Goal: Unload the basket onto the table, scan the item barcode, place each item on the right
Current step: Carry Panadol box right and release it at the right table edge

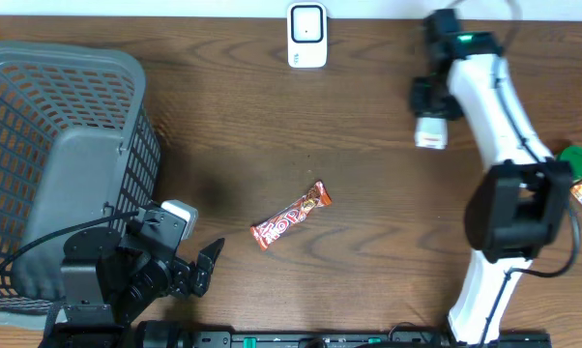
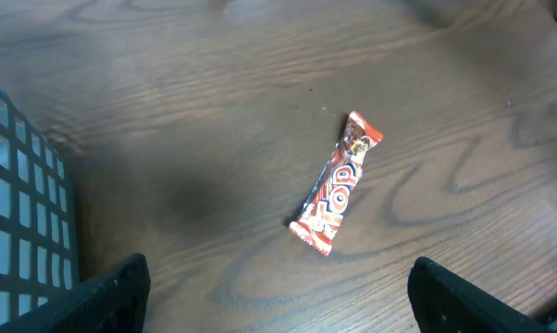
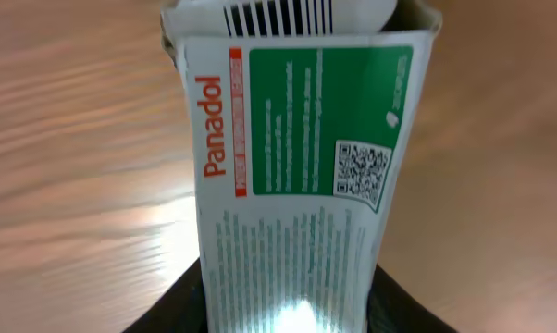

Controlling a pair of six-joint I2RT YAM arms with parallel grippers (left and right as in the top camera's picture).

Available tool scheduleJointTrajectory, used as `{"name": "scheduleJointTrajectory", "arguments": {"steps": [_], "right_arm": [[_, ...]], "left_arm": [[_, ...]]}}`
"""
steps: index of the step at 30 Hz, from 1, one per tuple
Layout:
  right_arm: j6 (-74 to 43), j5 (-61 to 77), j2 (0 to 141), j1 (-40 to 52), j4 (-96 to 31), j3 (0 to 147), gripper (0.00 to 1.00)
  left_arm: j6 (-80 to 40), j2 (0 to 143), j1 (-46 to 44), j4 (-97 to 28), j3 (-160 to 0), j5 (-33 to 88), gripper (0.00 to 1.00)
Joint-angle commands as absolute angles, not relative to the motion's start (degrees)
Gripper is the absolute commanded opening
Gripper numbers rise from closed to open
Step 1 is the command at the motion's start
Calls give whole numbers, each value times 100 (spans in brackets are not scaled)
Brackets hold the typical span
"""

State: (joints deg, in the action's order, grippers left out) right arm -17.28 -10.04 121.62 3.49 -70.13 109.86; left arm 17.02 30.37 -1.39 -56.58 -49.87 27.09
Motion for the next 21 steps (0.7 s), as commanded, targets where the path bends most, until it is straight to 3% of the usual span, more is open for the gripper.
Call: {"name": "scheduleJointTrajectory", "arguments": {"steps": [1, 7, 21], "right_arm": [[-1927, -1146, 12230, -303, -6958, 10871, 36], [-1927, -873, 12243, -1212, -6211, 10366, 39], [-1638, -1031, 12250, -2383, -4364, 8466, 44]], "left_arm": [[1798, 3033, -137, -5655, -4980, 2783, 87], [1798, 3035, -137, -5655, -4980, 2783, 87], [1798, 3033, -137, -5655, -4980, 2783, 87]]}}
